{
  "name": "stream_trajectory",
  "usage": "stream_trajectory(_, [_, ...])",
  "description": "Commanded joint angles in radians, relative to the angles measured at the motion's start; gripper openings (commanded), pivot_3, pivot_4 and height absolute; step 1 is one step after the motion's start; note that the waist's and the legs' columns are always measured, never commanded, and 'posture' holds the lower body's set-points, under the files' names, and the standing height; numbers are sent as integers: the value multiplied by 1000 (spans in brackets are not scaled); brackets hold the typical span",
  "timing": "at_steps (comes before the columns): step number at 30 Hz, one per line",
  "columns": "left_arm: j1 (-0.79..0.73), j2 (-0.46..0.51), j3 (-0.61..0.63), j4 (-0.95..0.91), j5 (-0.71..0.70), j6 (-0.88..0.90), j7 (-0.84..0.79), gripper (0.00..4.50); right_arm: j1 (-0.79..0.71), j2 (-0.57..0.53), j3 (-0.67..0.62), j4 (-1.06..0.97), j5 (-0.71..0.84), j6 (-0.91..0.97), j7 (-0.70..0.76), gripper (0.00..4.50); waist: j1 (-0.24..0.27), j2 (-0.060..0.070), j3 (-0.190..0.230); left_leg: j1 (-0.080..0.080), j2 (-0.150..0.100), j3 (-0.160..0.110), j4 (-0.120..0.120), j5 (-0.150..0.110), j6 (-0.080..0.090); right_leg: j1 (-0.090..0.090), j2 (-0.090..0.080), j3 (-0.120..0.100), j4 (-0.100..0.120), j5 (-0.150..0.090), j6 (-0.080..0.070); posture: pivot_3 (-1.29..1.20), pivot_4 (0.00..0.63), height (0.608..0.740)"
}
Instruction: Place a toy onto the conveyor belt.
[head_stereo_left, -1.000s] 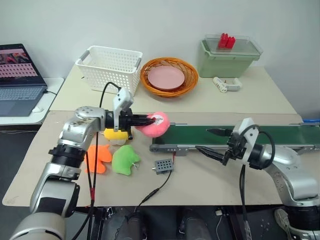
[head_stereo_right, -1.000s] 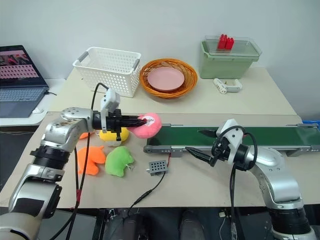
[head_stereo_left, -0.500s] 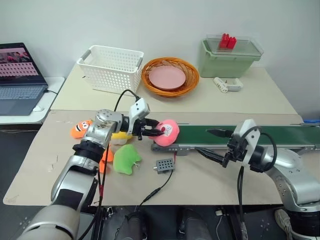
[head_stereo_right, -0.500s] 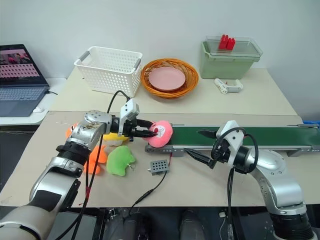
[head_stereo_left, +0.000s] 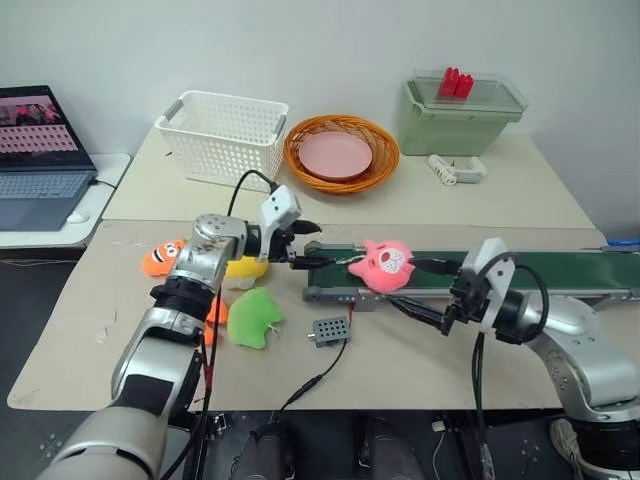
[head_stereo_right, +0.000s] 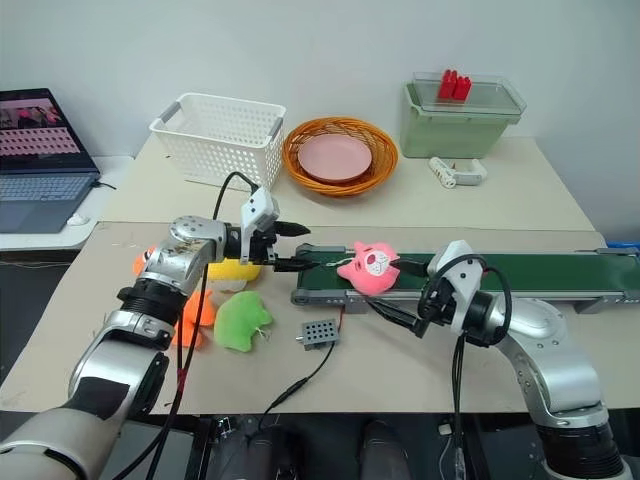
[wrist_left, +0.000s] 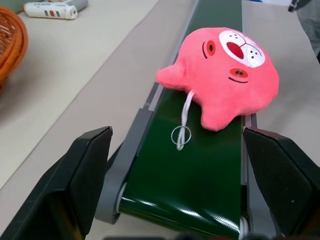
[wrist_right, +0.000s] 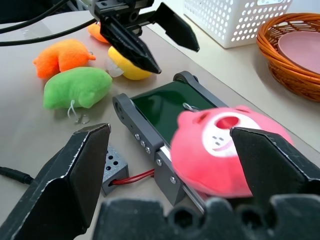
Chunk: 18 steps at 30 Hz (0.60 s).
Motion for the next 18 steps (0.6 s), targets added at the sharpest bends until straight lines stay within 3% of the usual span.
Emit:
stream_trajectory(1, [-46, 2, 89, -46, -57, 25, 60, 4433, -21, 5, -12, -5, 13, -7, -10, 4500, 0, 0, 0, 0, 0, 0, 0, 0, 0, 0, 0, 0, 0, 0, 0, 0, 150, 740])
stream_trajectory(9, [13, 70, 292, -175, -116, 90, 318, 4433, -19, 3, -6, -1, 15, -6, -7, 4500, -2, 0, 0, 1, 0, 0, 0, 1, -1, 0, 0, 0, 1, 0, 0, 0, 150, 740])
stream_trajectory(12, [88, 119, 437, -295, -146, 142, 496, 4433, -28, 2, 2, 15, 12, -11, 2, 4500, -8, 0, 0, 2, 0, 0, 0, 1, -1, 0, 0, 1, 1, 0, 0, 0, 150, 740])
stream_trajectory(18, [384, 109, 705, -685, -217, 306, 790, 4433, -53, 16, 38, 22, -1, -13, -2, 4500, -19, 0, 0, 3, 1, 0, -1, 1, -3, 1, 0, 1, 1, 1, 1, 0, 150, 740])
